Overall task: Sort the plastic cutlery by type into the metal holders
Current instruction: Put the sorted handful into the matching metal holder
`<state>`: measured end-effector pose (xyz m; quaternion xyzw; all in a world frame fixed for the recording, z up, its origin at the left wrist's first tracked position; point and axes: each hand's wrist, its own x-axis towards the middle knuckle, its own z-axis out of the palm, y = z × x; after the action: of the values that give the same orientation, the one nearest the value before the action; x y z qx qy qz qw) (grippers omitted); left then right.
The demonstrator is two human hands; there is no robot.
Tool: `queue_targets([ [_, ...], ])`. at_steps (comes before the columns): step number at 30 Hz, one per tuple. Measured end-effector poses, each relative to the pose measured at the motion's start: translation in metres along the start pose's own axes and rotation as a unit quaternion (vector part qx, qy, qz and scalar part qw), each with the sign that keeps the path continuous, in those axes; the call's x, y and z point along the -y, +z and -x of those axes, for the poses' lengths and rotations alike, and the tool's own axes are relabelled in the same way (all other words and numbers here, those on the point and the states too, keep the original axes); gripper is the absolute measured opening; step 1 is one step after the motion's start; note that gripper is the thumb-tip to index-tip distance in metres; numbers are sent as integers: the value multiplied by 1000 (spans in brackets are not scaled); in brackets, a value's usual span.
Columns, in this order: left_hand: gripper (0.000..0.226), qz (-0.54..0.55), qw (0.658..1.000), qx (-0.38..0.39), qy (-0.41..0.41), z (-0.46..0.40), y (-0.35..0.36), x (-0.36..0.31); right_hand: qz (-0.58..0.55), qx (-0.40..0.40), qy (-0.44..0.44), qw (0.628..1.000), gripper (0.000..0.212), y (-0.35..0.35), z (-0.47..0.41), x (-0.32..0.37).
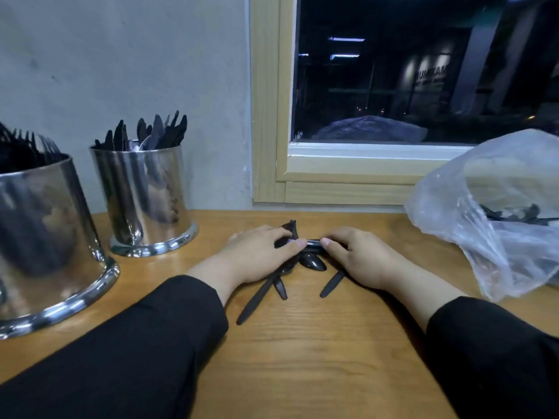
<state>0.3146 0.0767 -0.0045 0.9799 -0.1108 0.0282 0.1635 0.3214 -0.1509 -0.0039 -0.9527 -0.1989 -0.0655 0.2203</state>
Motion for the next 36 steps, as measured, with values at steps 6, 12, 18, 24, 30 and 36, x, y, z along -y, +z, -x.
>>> queue_targets([
  [6, 53, 95, 995, -25, 16, 52, -6, -7, -19, -21, -18, 999, 30, -7, 63, 11],
  [12, 56, 137, 988, -78, -7, 109, -15, -4, -41, -43, -39, 997, 31, -17, 106, 18],
  [18, 71, 71, 996, -45, -24, 154, -22, -26, -4, -45, -71, 996, 36, -18, 112, 33],
  [24, 41, -30, 997, -67, -39, 151, -17, -42, 93, -72, -68, 991, 37, -4, 96, 51],
  [30, 21, -34, 995, -88, -29, 149, -17, -37, 106, -44, -45, 992, 42, 2, 92, 54],
  [36, 9, -31, 995, -93, -30, 150, -20, -36, 153, -48, -71, 985, 30, -3, 100, 58],
])
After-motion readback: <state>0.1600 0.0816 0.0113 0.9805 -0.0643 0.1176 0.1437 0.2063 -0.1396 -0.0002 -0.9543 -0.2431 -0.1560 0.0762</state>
